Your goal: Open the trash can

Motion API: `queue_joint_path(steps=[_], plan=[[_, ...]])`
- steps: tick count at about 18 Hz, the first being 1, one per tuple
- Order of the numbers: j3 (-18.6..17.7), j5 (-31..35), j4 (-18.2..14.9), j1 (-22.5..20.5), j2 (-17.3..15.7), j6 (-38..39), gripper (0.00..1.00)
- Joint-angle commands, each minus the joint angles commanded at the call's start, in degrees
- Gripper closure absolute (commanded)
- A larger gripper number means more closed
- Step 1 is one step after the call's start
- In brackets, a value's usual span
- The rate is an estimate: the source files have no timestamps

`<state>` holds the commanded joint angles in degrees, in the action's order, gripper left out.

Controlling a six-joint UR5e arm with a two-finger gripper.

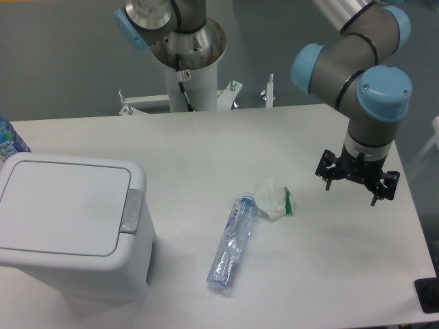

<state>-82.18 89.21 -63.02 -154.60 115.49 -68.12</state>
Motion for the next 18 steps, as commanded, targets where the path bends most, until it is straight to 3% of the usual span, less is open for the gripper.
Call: queue_joint_path(steps=[9,14,18], plan=[[0.35,-1.23,0.00,1.58,-0.61,4.04,0.00],[-0.35,-6.41,-0.09,2.90,-4.03,16.42,0.00],[-0.35,-9.92,-0.35,6.76,-6.59,27.75,0.00]])
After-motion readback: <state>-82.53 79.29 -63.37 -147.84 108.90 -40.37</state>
